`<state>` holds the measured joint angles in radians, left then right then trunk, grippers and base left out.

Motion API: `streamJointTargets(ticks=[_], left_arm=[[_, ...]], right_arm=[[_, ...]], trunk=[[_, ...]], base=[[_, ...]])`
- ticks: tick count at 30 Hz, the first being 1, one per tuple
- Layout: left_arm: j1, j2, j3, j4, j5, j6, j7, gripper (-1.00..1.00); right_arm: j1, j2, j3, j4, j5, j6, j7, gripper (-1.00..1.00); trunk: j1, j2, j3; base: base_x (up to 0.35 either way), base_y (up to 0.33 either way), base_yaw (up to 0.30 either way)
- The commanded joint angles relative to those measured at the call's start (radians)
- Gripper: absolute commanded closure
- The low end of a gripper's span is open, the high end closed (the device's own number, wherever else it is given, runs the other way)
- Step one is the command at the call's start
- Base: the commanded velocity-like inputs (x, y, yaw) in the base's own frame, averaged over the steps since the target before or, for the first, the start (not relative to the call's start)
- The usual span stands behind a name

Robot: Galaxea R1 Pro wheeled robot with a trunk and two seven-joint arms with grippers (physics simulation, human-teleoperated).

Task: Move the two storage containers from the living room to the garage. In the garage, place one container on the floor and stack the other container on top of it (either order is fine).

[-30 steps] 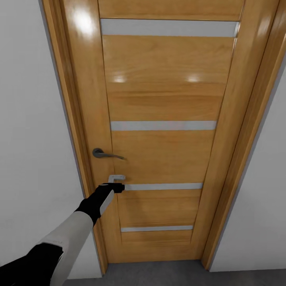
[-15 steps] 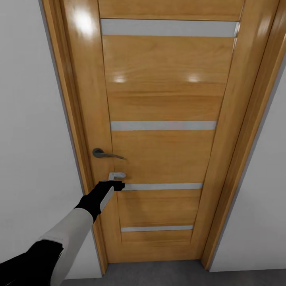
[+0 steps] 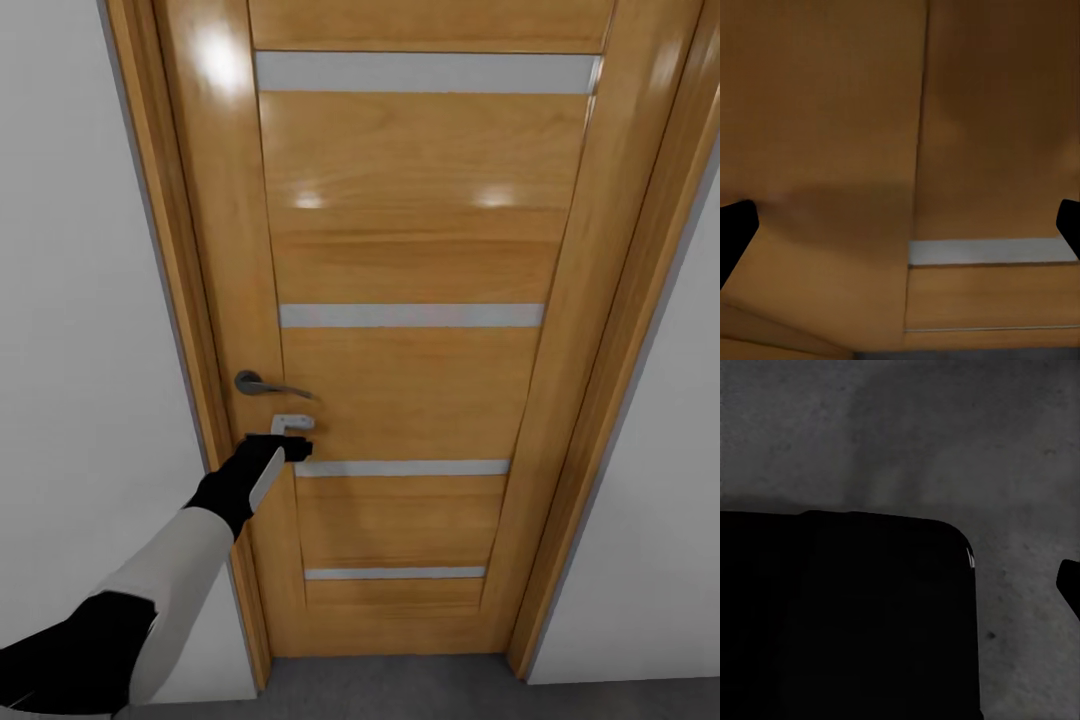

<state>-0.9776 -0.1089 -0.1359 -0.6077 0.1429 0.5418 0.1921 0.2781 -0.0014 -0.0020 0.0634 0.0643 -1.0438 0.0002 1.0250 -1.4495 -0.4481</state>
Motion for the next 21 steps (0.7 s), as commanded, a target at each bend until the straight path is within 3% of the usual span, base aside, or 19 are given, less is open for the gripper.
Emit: streamJointTargets(ticks=[1, 10, 21], left_arm=[[-0.002, 0.002, -0.005, -0.002, 0.005, 0.003, 0.009, -1.0], [-0.035, 0.006, 0.001, 0.0, 0.007, 0.001, 0.005, -1.0], [-0.035, 0.003, 0.001, 0.0, 0.008, 0.003, 0.002, -1.0]], right_arm=[[0.0, 0.0, -0.001, 0.001, 0.003, -0.003, 0.0, -1.0], [0.0, 0.0, -0.001, 0.001, 0.003, -0.003, 0.001, -1.0], [0.0, 0.0, -0.001, 0.001, 0.003, -0.003, 0.001, -1.0]], trunk=[[0.0, -0.001, -0.001], [0.0, -0.001, -0.001], [0.0, -0.001, -0.001]], base=[[0.0, 0.0, 0.0], [0.002, 0.0, 0.0], [0.277, 0.0, 0.0]])
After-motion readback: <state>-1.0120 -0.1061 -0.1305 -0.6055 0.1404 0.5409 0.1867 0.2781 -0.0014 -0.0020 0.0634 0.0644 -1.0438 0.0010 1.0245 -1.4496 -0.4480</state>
